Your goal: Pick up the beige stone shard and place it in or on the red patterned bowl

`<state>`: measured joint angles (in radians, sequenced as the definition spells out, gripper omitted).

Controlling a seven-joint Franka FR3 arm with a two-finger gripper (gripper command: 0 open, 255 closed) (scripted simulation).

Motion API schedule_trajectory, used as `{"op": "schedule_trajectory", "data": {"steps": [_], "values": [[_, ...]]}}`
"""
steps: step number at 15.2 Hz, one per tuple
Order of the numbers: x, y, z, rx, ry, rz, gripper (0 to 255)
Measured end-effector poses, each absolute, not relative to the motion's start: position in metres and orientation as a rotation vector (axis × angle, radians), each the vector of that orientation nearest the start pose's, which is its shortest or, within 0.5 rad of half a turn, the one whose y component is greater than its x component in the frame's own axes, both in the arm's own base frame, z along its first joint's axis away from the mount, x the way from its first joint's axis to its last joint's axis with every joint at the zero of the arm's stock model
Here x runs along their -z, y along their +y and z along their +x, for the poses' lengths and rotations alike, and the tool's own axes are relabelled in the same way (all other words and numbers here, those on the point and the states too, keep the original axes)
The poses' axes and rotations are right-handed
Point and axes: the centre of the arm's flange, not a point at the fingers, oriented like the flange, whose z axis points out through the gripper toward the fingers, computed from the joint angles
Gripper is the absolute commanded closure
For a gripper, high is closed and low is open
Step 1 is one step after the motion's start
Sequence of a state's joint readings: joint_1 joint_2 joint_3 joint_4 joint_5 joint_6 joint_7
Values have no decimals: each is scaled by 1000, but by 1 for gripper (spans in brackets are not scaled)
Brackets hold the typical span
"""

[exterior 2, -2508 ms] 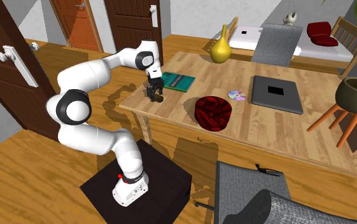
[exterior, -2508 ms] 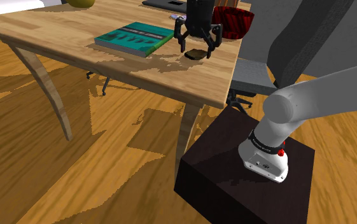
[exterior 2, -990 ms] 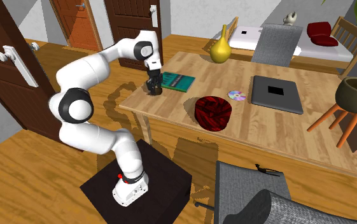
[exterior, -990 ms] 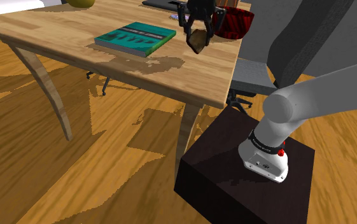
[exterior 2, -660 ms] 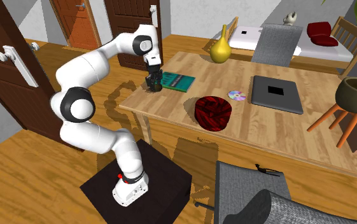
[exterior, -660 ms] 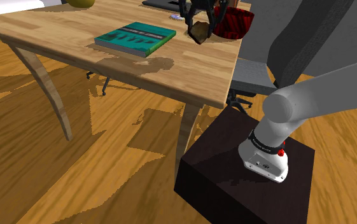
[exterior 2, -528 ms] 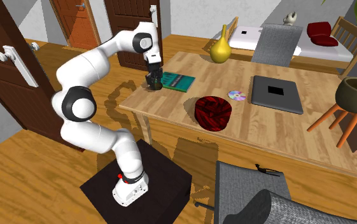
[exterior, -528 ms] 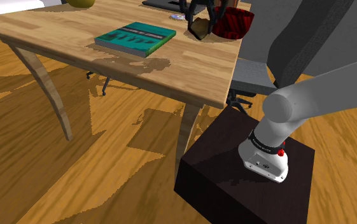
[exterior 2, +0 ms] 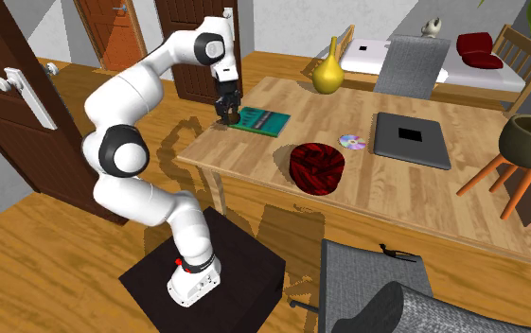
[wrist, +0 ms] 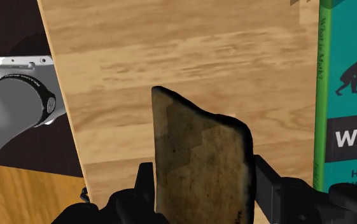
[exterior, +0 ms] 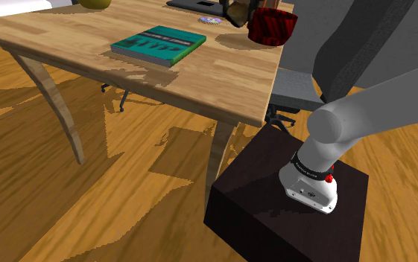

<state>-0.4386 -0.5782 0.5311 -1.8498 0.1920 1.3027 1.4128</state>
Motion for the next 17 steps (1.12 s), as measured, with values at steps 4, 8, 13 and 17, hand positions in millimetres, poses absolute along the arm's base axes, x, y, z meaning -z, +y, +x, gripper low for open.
{"op": "schedule_trajectory", "data": {"steps": [4, 8, 13, 17], "values": [[-709, 133, 352, 51, 2027, -2527, 255], [-729, 133, 353, 51, 2026, -2527, 255], [-734, 78, 359, 50, 2028, -2525, 255], [-719, 75, 357, 52, 2016, -2520, 0]]}}
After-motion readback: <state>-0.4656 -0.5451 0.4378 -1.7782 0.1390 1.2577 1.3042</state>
